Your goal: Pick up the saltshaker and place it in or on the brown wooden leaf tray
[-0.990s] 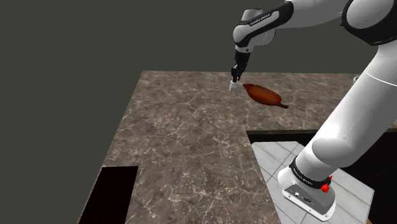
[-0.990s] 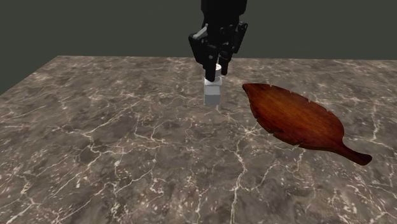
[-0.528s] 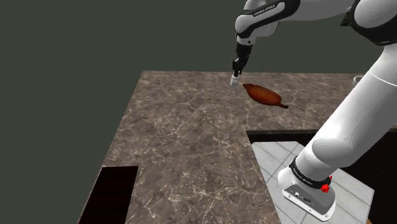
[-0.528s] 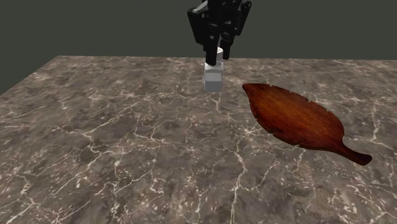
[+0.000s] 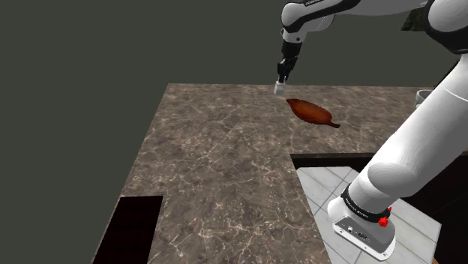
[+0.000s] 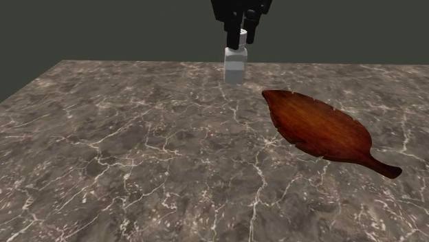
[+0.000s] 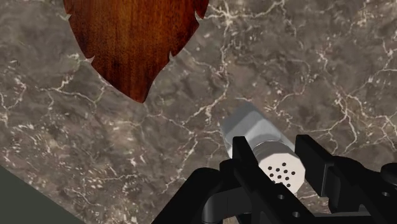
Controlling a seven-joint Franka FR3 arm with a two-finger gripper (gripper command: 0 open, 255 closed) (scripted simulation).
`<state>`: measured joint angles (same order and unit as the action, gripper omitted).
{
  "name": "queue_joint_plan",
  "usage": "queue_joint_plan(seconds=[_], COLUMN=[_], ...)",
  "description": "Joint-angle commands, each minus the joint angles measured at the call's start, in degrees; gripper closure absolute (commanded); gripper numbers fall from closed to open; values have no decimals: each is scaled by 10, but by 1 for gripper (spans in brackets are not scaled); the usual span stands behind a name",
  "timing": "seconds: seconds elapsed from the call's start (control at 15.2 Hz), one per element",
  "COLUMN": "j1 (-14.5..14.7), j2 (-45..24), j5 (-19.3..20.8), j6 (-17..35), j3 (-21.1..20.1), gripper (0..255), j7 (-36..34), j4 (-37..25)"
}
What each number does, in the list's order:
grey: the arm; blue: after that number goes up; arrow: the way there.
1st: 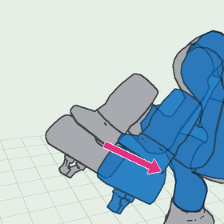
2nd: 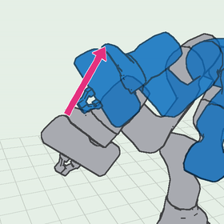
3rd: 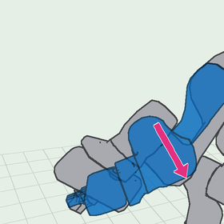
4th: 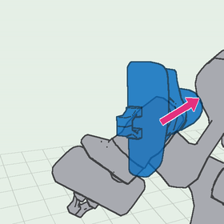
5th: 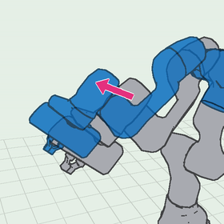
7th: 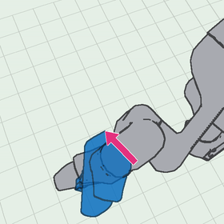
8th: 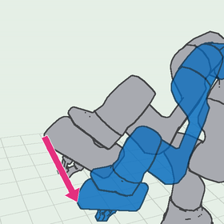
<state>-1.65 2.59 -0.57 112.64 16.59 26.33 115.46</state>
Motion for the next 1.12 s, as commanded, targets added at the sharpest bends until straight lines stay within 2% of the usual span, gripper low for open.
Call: queue_joint_plan(seconds=[0.0,0.4,0.86,1.06], j1=[-8,-41,-86,-87], j2=[19,86,149,145], j5=[7,35,72,72], j6=[-4,-25,-61,-37], j3=[8,42,92,94], gripper=[255,255,255,255], j7=[13,68,146,146], j4=[14,57,77,97])
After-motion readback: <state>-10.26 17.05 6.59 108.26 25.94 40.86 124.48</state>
